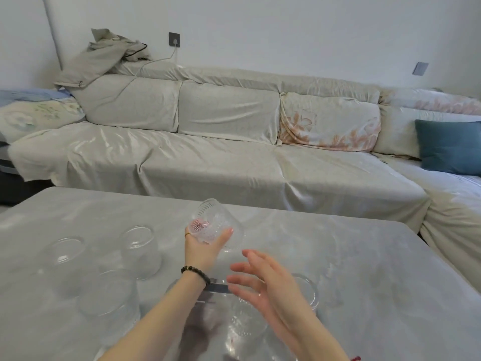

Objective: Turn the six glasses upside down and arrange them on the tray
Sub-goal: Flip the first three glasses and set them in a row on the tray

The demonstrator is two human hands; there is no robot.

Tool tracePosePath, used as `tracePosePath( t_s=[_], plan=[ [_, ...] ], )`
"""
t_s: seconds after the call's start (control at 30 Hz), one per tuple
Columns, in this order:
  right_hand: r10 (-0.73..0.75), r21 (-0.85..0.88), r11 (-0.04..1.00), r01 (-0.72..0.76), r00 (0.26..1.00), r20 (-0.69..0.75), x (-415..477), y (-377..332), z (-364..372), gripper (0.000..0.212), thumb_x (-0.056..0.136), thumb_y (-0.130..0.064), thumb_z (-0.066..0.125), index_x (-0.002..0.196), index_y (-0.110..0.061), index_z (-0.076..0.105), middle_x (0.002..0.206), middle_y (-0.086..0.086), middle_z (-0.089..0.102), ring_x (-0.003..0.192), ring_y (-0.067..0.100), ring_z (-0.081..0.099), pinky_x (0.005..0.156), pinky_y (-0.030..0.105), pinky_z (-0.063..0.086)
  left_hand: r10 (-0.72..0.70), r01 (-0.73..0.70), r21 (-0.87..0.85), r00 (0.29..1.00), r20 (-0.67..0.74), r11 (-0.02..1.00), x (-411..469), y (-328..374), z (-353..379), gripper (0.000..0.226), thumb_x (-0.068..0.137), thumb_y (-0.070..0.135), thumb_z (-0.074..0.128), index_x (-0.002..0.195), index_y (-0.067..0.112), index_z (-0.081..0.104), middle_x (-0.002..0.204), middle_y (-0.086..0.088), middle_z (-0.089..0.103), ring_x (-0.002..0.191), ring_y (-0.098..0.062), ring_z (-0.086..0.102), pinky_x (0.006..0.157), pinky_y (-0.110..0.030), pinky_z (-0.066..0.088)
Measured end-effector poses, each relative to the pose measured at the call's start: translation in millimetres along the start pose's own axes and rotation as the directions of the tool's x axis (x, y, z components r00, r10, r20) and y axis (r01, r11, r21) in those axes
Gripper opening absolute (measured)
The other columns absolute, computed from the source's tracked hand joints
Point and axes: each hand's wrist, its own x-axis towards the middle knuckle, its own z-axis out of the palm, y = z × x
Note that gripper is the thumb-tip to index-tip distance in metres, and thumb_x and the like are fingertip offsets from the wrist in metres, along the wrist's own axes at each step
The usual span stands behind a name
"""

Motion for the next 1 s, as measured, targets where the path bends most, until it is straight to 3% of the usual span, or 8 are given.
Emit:
tracePosePath(
  t_s=[0.2, 0.3, 0.43, 0.5, 0.63, 0.77, 0.87, 1.0],
  plan=[
    [0.275, 0.286, 0.919, -0.273, 0.961, 0.032, 5, 27, 55, 0.024, 0.085, -0.035, 0.056, 0.092, -0.013, 0.051, 0.106, 0.016, 0.056, 0.096, 0.026, 0.061, 0.077, 0.038, 0.051, -0.061, 0.075, -0.157, 0.994, 0.091, 0.985, -52, 29, -46, 0.048, 0.062, 0.032, 0.075, 0.103, 0.013, 0.06, 0.104, -0.018, 0.065, 0.08, -0.022, 0.068, 0.059, -0.027, 0.056],
    [0.325, 0.418, 0.849, -0.323, 0.943, 0.067, 4, 38, 72, 0.035, 0.082, -0.037, 0.06, 0.094, -0.004, 0.058, 0.105, 0.019, 0.059, 0.094, 0.028, 0.061, 0.074, 0.038, 0.052, -0.114, 0.123, -0.123, 0.99, 0.081, 0.985, -72, 30, -61, 0.066, 0.063, 0.027, 0.076, 0.121, 0.013, 0.047, 0.116, -0.015, 0.061, 0.099, -0.028, 0.063, 0.086, -0.043, 0.053],
    [0.348, 0.565, 0.773, -0.288, 0.938, 0.002, 3, 48, 77, 0.036, 0.077, -0.031, 0.069, 0.098, -0.003, 0.059, 0.116, 0.023, 0.058, 0.11, 0.036, 0.057, 0.091, 0.047, 0.049, -0.135, 0.149, -0.079, 0.977, 0.165, 0.986, -86, 27, -76, 0.064, 0.065, 0.021, 0.076, 0.12, 0.02, 0.042, 0.114, -0.002, 0.059, 0.098, -0.009, 0.058, 0.076, -0.025, 0.047],
    [0.305, 0.604, 0.761, -0.236, 0.952, -0.013, 4, 47, 73, 0.038, 0.078, -0.026, 0.068, 0.103, 0.0, 0.058, 0.119, 0.025, 0.059, 0.109, 0.037, 0.058, 0.095, 0.047, 0.048, -0.151, 0.162, -0.027, 0.962, 0.228, 0.986, -89, 29, -83, 0.072, 0.06, 0.027, 0.081, 0.119, 0.02, 0.041, 0.122, -0.008, 0.056, 0.107, -0.015, 0.056, 0.089, -0.031, 0.047],
    [0.043, 0.118, 0.993, -0.018, 0.977, -0.207, 8, 46, 62, 0.073, 0.07, -0.018, 0.076, 0.131, -0.009, 0.037, 0.125, 0.009, 0.053, 0.111, 0.026, 0.055, 0.097, 0.045, 0.046, -0.131, 0.089, 0.158, 0.951, 0.281, 0.983, -90, 36, -98, 0.105, 0.047, 0.044, 0.083, 0.134, 0.017, 0.03, 0.137, 0.001, 0.039, 0.128, -0.014, 0.036, 0.109, -0.033, 0.03],
    [-0.313, -0.601, 0.785, 0.148, 0.933, -0.179, 14, 50, 57, 0.085, 0.054, -0.022, 0.084, 0.126, -0.021, 0.037, 0.106, -0.011, 0.044, 0.105, 0.01, 0.046, 0.085, 0.022, 0.043, -0.037, -0.158, 0.453, 0.919, 0.392, 0.877, -86, 30, -101, 0.087, 0.063, 0.025, 0.08, 0.133, 0.028, 0.028, 0.126, 0.018, 0.037, 0.117, 0.002, 0.036, 0.096, -0.014, 0.028],
    [-0.332, -0.679, 0.71, 0.187, 0.939, -0.089, 20, 66, 52, 0.082, 0.052, -0.021, 0.083, 0.122, -0.023, 0.039, 0.108, -0.007, 0.051, 0.103, 0.012, 0.051, 0.079, 0.02, 0.041, -0.033, -0.185, 0.491, 0.915, 0.402, 0.851, -82, 21, -98, 0.067, 0.06, 0.018, 0.08, 0.106, 0.043, 0.038, 0.102, 0.025, 0.052, 0.094, 0.007, 0.052, 0.071, 0.0, 0.04],
    [-0.301, -0.674, 0.721, 0.162, 0.949, -0.094, 23, 86, 43, 0.082, 0.056, -0.017, 0.081, 0.125, -0.024, 0.037, 0.113, -0.006, 0.052, 0.113, 0.016, 0.051, 0.086, 0.021, 0.04, -0.084, -0.132, 0.503, 0.92, 0.384, 0.854, -77, 3, -96, 0.065, 0.056, 0.012, 0.079, 0.105, 0.035, 0.043, 0.103, 0.008, 0.063, 0.096, -0.008, 0.06, 0.077, -0.014, 0.046]
  ],
)
